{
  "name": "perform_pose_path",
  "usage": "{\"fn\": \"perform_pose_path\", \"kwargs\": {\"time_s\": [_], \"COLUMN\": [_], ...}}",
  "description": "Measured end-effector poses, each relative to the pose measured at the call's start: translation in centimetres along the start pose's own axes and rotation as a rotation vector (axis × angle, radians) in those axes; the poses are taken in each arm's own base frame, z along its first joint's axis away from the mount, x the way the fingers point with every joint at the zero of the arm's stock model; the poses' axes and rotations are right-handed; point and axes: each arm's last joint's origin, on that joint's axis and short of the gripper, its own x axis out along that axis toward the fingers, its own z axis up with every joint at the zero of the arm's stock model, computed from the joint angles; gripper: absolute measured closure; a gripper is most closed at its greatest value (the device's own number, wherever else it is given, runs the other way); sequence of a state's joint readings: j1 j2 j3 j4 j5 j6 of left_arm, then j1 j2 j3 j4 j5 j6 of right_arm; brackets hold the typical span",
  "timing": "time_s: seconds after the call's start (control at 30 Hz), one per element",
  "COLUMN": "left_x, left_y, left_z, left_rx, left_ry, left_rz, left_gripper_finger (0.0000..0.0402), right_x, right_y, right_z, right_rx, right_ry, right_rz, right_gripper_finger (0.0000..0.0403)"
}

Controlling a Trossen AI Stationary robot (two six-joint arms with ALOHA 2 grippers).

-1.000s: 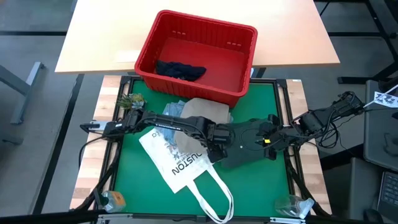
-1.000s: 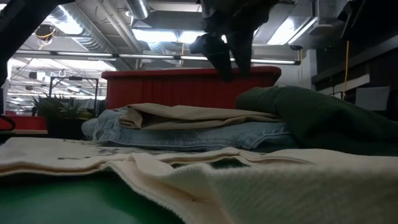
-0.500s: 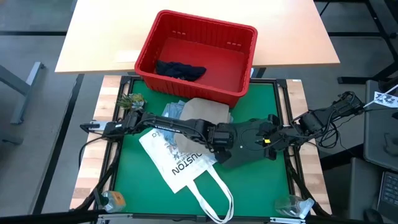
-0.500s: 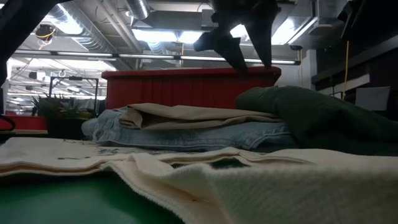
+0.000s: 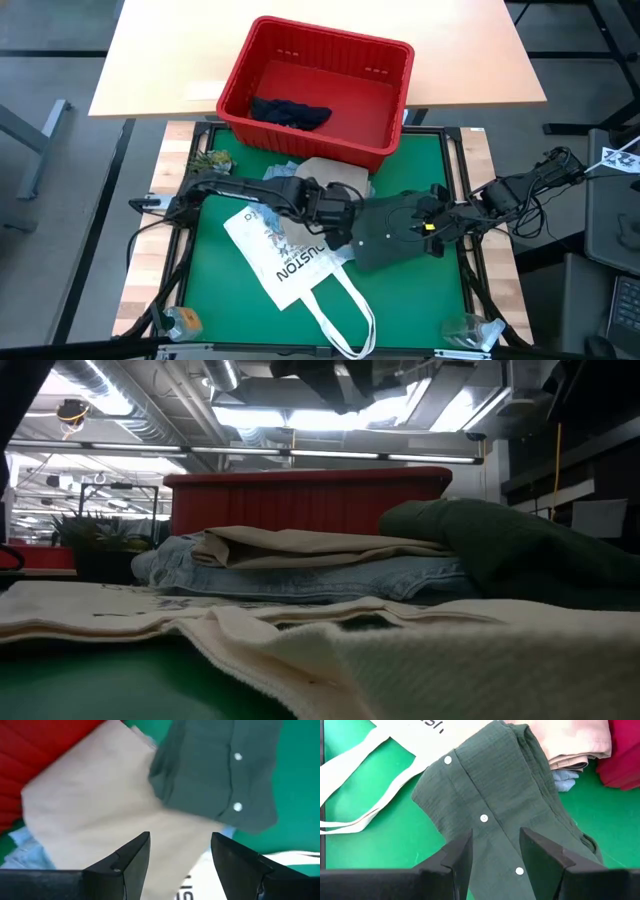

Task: Fold Laundry from Bin
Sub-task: Stack the green shirt on top of the beige shorts

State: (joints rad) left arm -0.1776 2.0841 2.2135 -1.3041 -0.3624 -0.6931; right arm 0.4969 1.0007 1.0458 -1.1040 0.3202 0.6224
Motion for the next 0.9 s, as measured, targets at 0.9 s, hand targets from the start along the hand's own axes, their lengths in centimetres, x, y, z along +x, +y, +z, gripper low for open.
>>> {"fn": "perform_pose_path", "kwargs": {"time_s": [0.9], "left_x": [11.7], "left_y": [2.5], "left_z": [-8.8], "left_rx": [-0.569], "left_ry": [-0.329], "left_rz": [-0.592], "left_gripper_finger": [0.0198], "right_x": [0.1], "right_y": [0.1], "right_z": [0.1], "right_rx": [0.003], "right_ry": [-0.006], "right_rz": [0.004], "right_gripper_finger": [0.0240]}}
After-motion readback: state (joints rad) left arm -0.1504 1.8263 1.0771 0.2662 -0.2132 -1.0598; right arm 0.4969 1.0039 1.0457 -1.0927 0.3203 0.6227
